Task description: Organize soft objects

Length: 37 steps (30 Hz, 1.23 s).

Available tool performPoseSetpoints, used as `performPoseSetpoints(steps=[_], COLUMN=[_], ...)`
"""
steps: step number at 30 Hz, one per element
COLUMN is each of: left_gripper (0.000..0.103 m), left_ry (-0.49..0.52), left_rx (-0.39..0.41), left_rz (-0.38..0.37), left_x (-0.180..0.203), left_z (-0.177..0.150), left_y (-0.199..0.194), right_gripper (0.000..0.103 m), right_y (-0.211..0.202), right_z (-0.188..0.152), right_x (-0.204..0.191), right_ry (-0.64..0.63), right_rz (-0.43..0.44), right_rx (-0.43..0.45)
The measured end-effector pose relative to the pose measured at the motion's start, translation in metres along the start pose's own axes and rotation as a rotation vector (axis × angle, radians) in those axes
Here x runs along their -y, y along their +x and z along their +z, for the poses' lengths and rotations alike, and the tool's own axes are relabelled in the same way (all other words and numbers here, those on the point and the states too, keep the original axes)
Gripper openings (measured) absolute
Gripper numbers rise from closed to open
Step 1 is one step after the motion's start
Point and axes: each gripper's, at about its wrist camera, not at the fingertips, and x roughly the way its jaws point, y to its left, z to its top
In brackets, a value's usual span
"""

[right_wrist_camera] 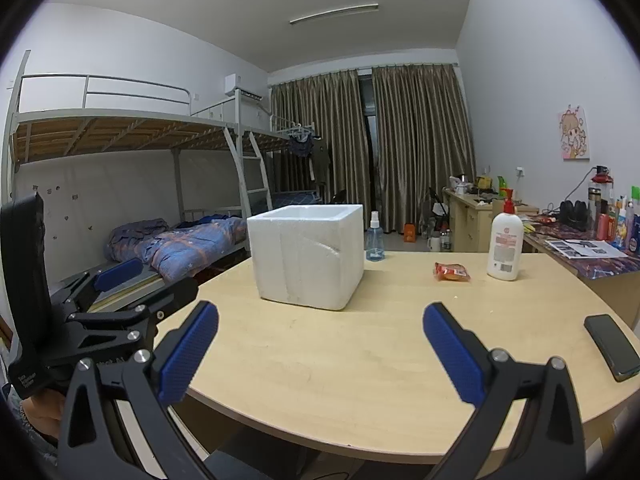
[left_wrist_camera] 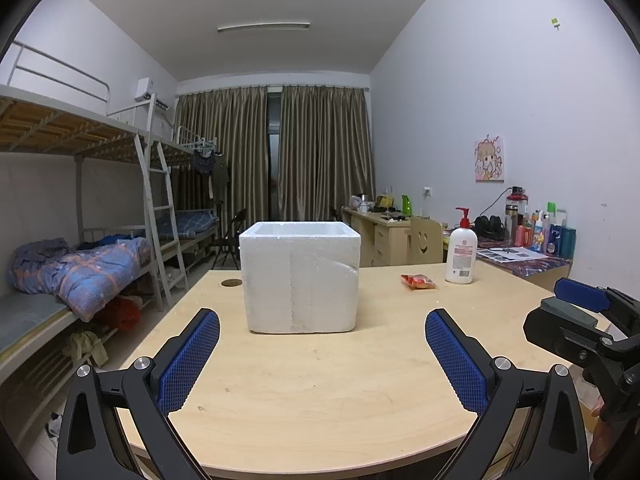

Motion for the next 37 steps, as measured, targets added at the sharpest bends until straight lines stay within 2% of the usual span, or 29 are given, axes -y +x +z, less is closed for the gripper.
performPoseSetpoints(steps=[37], left_gripper=[0.103], left_ry=[0.005], left_rx=[0.004], left_rz=[0.01], left_x=[-0.002], left_z=[-0.0022], left_y=[0.0007], right_gripper=[0.103], right_y=[-0.0031], right_z=[0.0012], right_x=[-0.0029], right_ry=[-0.01], right_rz=[0.003], right_rx=[-0.002])
